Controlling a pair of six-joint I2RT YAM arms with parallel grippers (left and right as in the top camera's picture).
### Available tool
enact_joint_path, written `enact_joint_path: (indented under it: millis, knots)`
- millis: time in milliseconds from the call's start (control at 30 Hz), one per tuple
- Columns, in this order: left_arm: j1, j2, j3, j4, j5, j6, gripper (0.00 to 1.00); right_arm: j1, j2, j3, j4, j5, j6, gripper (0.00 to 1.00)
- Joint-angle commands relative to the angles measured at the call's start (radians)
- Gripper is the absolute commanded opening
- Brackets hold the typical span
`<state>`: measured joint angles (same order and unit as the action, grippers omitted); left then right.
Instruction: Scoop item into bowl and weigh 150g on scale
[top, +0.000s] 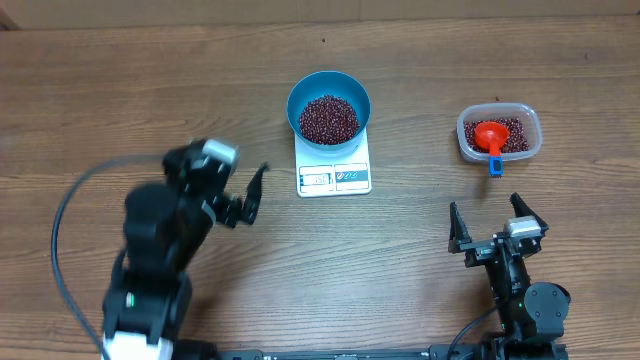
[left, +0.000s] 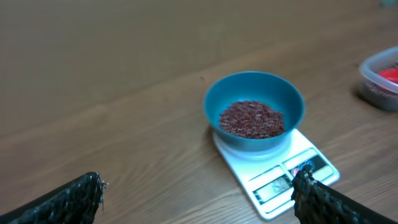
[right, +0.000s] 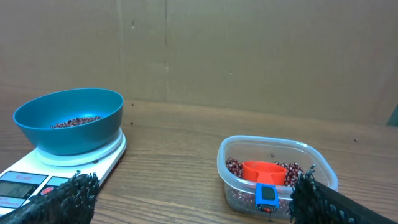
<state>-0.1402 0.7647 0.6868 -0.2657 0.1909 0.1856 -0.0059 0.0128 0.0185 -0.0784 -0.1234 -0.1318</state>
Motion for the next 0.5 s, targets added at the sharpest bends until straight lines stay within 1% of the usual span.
enact_joint_path:
  millis: [0,67,167,267,367,467]
  knots:
    - [0.055,-0.183,-0.177,0.103,0.012,-0.005,1.00,0.006,-0.010,-0.011,0.005,0.007,0.000,1.00]
    - [0.086,-0.299,-0.285,0.179,0.012,0.005,0.99,0.006,-0.010,-0.011,0.005,0.007,0.000,1.00]
    - [0.119,-0.437,-0.388,0.230,0.012,0.021,1.00,0.006,-0.010,-0.011,0.005,0.007,0.000,1.00]
    - [0.147,-0.554,-0.460,0.240,0.012,0.047,1.00,0.006,-0.010,-0.011,0.005,0.007,0.000,1.00]
    - [0.172,-0.642,-0.515,0.241,0.012,0.073,1.00,0.006,-0.010,-0.011,0.005,0.007,0.000,1.00]
    - [0.186,-0.706,-0.564,0.245,0.012,0.074,1.00,0.006,-0.010,-0.011,0.005,0.007,0.000,1.00]
